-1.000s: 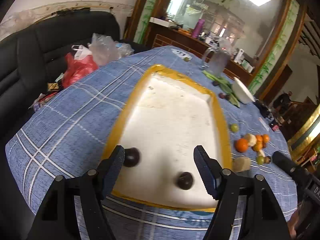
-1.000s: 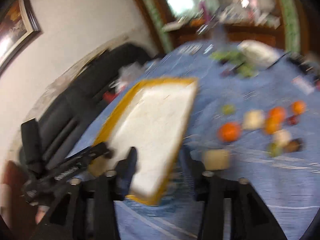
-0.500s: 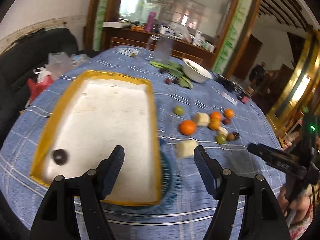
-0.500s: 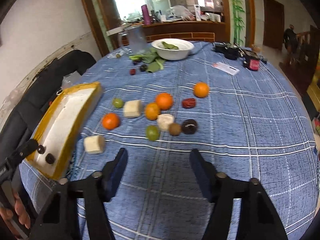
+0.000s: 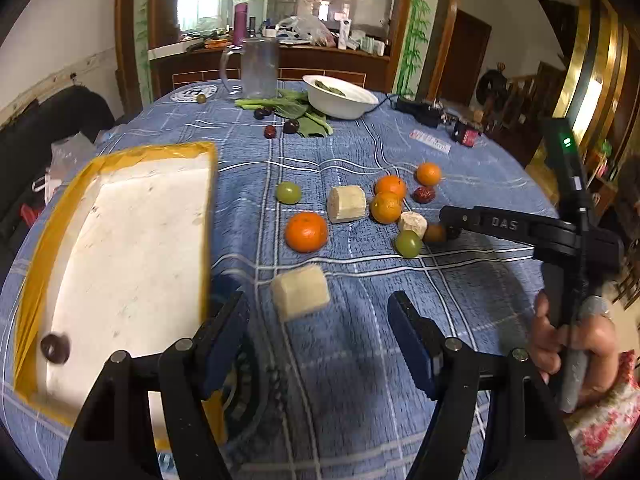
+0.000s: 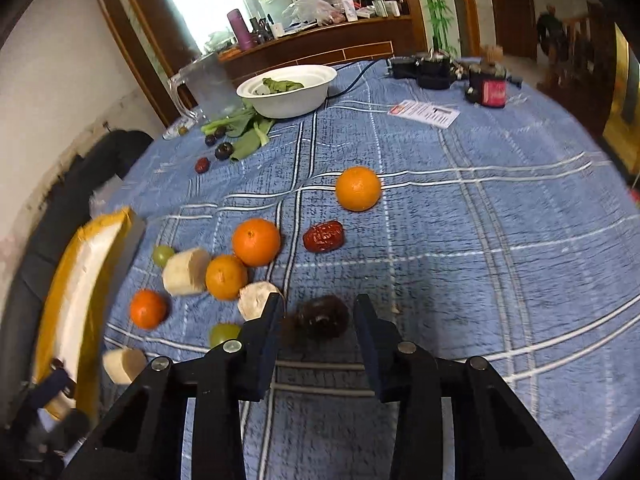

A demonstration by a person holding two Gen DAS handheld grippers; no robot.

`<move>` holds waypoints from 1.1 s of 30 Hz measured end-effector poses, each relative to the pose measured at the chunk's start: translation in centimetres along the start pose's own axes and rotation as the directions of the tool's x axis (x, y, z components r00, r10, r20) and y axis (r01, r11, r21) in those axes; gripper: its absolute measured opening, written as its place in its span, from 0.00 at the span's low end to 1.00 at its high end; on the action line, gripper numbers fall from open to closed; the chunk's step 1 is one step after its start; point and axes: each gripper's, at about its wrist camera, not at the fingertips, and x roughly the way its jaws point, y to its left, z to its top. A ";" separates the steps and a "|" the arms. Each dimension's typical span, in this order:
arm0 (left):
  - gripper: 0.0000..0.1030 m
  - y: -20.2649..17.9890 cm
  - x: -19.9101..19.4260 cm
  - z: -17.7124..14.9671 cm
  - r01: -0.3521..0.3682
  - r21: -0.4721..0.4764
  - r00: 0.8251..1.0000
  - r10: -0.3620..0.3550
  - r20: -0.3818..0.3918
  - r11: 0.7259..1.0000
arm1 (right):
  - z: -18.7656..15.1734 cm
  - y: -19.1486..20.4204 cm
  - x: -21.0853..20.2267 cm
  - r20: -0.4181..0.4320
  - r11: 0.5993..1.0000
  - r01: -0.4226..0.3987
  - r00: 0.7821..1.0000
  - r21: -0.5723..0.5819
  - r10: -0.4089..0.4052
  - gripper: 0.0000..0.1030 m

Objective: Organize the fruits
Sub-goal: 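Grasp a second dark plum with the right tool while the left grasps a beige cube, then carry the plum into the tray with the right tool while the left drops the cube there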

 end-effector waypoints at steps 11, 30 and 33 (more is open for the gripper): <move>0.34 0.4 5.2 0.8 -0.097 0.034 0.993 0.099 -0.059 0.995 | 0.2 -2.1 0.1 -0.019 0.994 -0.065 0.998 0.084 0.067 0.26; 0.32 0.6 4.4 1.0 -0.042 -0.022 0.999 0.042 -0.019 0.999 | 0.0 -0.9 -0.6 0.009 0.997 -0.068 0.998 0.026 0.068 0.23; 0.32 0.5 3.3 1.0 -0.008 -0.030 1.000 0.008 0.012 1.000 | -0.1 -1.0 -1.0 0.030 0.998 -0.056 0.998 0.023 0.056 0.23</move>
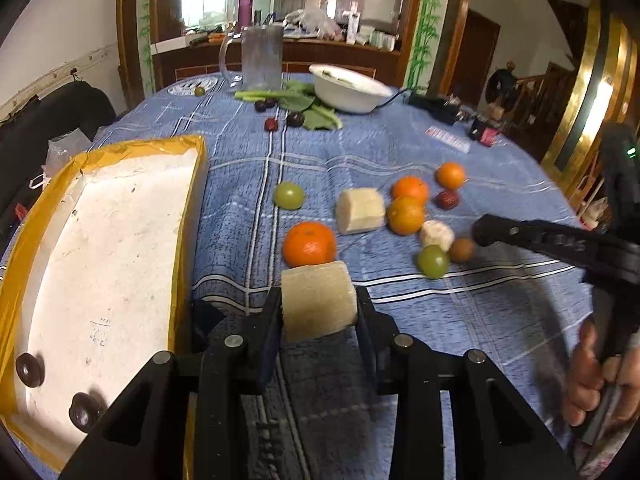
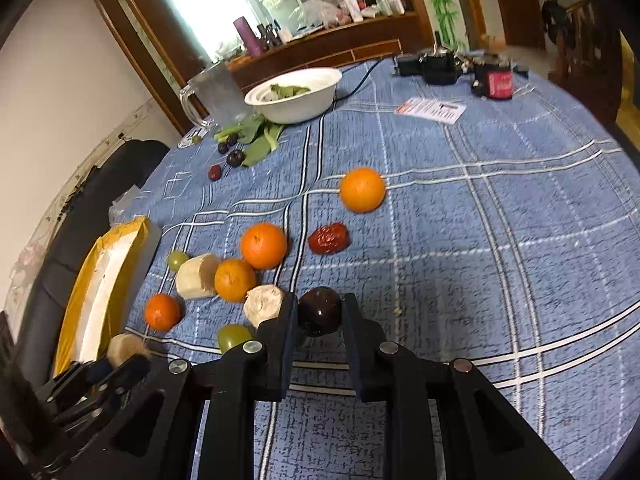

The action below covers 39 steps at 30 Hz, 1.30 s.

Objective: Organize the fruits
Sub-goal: 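Carry the plum into the tray with the right tool while the left drops the cube there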

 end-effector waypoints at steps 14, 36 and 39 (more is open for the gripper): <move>0.32 3.6 -5.1 -0.6 0.028 -0.097 0.998 -0.022 0.063 0.995 | -0.1 -0.9 -1.1 0.023 0.991 -0.085 0.996 0.106 0.083 0.23; 0.33 21.0 -3.2 2.3 -0.158 -0.310 0.986 0.133 -0.100 0.938 | -2.1 22.8 5.5 -0.292 0.920 -0.388 0.887 -0.052 0.358 0.24; 0.34 21.1 -2.8 1.7 -0.157 -0.319 0.986 0.130 -0.104 0.935 | -3.3 24.5 7.4 -0.333 0.920 -0.385 0.879 -0.073 0.341 0.26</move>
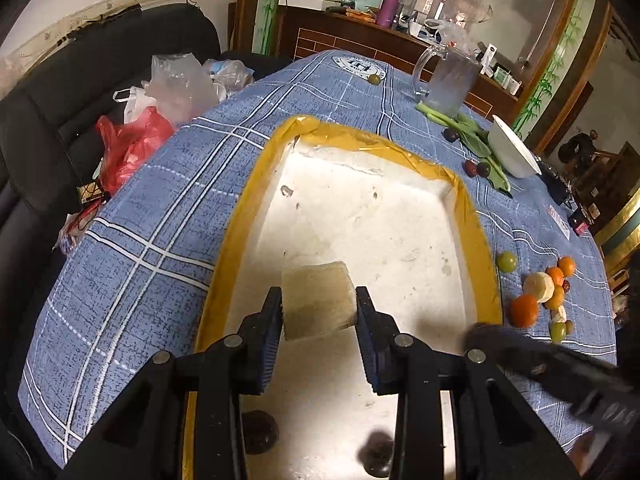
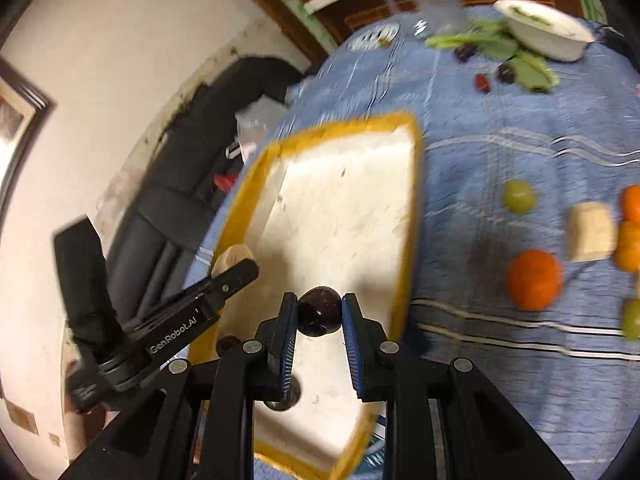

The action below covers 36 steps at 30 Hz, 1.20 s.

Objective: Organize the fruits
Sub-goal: 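Carry the plum into the tray with the right tool while the left drops the cube there, then grasp a tangerine with the right tool while the left tool reaches a beige chunk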

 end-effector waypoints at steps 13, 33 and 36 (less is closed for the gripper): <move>0.66 1.1 -0.9 -0.3 0.014 -0.060 0.996 -0.008 0.092 0.998 | -1.1 0.7 -3.4 0.119 0.988 0.128 0.986 -0.091 -0.117 0.35; 0.83 -8.5 -7.7 -1.9 0.193 0.084 0.968 -0.204 0.143 0.978 | -6.2 -12.5 -19.6 0.285 0.927 0.353 0.882 0.124 -0.374 0.38; 0.83 -11.7 -6.2 -2.3 0.240 0.111 0.964 -0.250 0.087 0.964 | -6.5 -14.6 -19.8 0.264 0.925 0.344 0.888 0.160 -0.376 0.38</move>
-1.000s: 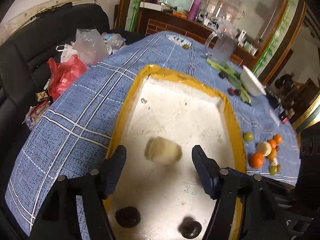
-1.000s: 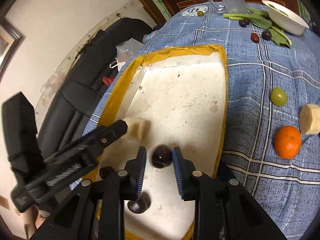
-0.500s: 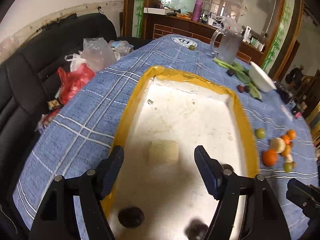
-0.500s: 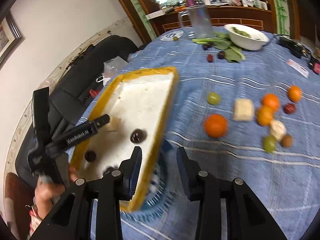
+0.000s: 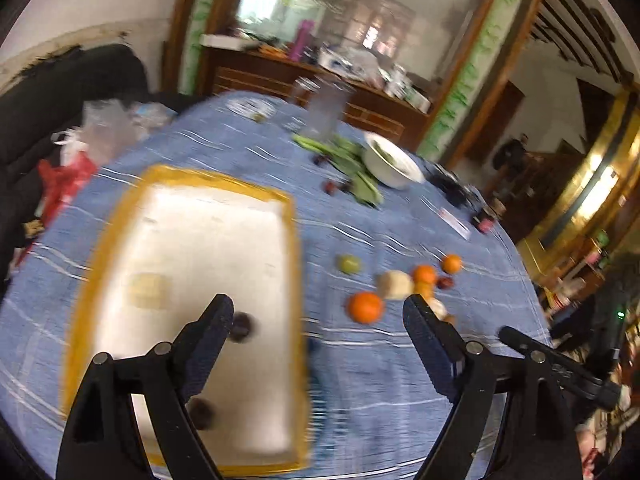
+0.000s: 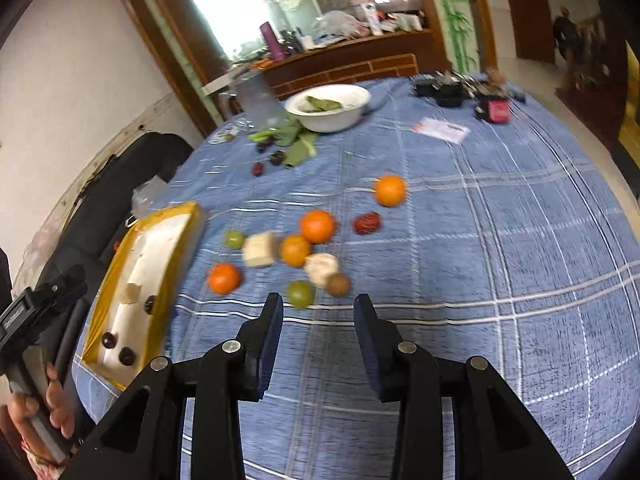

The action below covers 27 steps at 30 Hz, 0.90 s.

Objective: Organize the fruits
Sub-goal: 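Grasp a tangerine with the right tool while the left tool reaches a beige chunk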

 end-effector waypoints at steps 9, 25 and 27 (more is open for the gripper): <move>0.83 -5.4 5.8 -0.4 0.026 0.039 0.998 -0.023 -0.066 0.999 | 2.7 -3.1 3.0 0.002 0.998 0.003 1.000 0.062 -0.003 0.38; 0.68 -5.6 9.1 0.0 -0.041 0.042 0.998 0.043 -0.054 0.998 | 9.0 -6.4 10.5 0.012 0.991 0.079 0.997 0.108 -0.080 0.38; 0.68 -6.0 9.9 0.2 -0.022 0.039 0.998 0.024 -0.061 0.999 | 9.2 -6.7 10.4 0.023 0.991 0.067 0.997 0.114 -0.070 0.38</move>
